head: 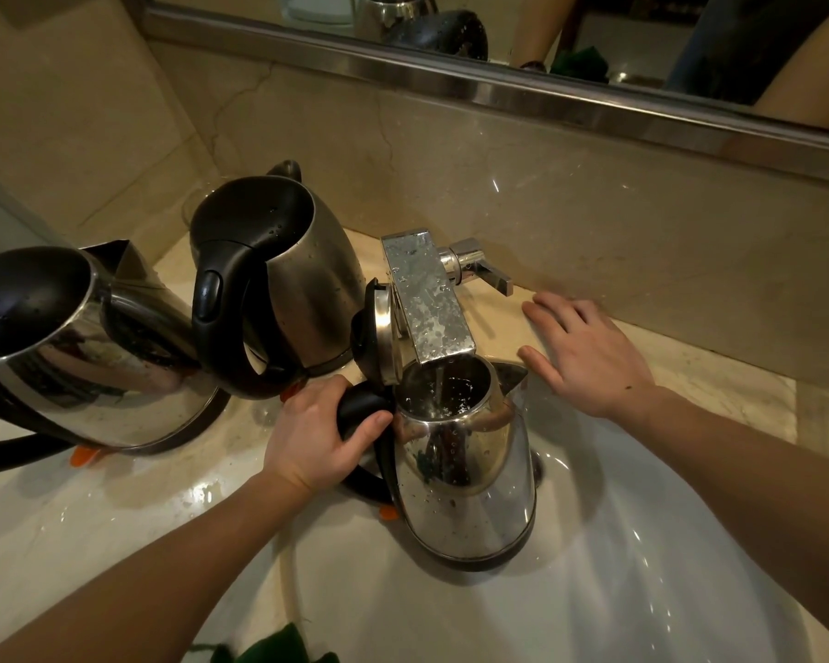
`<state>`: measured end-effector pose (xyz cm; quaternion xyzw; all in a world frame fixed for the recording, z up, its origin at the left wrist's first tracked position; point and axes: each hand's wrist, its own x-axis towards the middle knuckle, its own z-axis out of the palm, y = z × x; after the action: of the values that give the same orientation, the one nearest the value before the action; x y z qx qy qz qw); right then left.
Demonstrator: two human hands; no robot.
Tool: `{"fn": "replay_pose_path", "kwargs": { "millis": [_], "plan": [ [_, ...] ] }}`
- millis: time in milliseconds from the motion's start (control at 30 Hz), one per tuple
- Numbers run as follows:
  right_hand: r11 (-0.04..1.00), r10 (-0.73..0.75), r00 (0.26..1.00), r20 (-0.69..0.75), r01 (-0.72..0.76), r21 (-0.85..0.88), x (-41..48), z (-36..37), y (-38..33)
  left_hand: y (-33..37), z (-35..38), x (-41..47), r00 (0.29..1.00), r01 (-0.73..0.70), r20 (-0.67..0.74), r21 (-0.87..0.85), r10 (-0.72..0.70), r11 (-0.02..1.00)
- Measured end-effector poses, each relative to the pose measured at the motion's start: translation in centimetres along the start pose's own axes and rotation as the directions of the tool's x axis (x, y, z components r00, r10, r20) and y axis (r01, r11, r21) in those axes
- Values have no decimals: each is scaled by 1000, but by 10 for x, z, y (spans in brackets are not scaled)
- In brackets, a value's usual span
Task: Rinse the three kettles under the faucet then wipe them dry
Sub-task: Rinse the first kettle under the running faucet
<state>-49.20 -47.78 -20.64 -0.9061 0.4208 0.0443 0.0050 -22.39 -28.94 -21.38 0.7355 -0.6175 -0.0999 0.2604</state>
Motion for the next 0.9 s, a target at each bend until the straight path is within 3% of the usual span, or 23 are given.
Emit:
{"fn": "replay_pose_path", "kwargs": {
  "millis": [900],
  "plan": [
    [1000, -3, 1000, -26, 3, 2, 0, 3, 1, 1, -1, 0, 1000, -9, -5, 3, 9, 1000]
  ]
}}
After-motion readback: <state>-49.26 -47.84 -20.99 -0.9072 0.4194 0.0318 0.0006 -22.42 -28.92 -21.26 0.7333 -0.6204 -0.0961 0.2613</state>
